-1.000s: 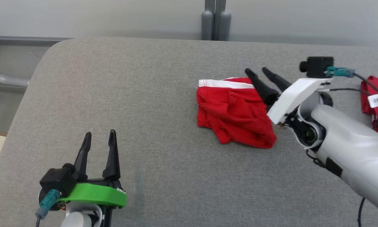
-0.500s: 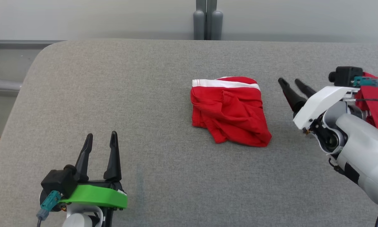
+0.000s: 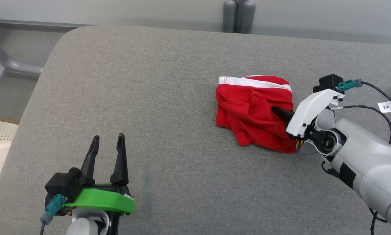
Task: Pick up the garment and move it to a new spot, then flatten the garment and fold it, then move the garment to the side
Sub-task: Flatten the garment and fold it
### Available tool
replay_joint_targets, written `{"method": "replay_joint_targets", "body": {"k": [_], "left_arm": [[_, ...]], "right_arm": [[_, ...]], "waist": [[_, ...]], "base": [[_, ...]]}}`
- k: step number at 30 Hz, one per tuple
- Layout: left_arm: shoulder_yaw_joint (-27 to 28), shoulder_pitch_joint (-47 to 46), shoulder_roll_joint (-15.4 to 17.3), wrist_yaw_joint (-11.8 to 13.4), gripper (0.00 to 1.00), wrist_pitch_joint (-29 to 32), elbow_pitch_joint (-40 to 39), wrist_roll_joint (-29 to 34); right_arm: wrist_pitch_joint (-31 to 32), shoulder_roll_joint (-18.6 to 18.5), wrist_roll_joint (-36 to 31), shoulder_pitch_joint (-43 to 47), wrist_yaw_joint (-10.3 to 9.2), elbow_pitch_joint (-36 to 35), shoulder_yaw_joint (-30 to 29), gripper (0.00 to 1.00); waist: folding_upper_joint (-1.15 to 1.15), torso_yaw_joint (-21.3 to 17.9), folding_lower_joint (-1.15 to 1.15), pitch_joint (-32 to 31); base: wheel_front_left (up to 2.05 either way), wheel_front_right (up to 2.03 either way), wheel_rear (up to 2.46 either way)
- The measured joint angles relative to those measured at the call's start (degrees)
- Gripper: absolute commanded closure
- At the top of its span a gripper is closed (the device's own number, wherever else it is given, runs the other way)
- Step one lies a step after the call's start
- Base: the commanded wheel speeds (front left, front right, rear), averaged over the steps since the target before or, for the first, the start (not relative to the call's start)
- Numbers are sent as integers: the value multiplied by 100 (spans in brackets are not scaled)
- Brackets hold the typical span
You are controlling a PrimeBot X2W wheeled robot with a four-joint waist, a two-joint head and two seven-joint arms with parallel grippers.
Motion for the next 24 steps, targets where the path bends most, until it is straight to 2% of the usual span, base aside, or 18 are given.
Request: {"method": "replay_joint_targets", "body": {"k": [6, 17, 24], "left_arm": [[-4, 0, 0, 22, 0, 0, 26, -19], [53, 17, -1, 40, 0, 0, 49, -14], [71, 32, -2, 36, 0, 0, 51, 33]], "right_arm": [[631, 238, 458, 158, 0, -522, -177, 100], [1198, 131, 363, 700, 0, -2347, -31, 100], [622, -137, 62, 805, 0, -3125, -392, 100]], "waist": [[0, 156, 0, 33], [0, 10, 0, -79], [0, -244, 0, -166]], "base": [[0, 0, 0], [0, 0, 0], [0, 0, 0]]}}
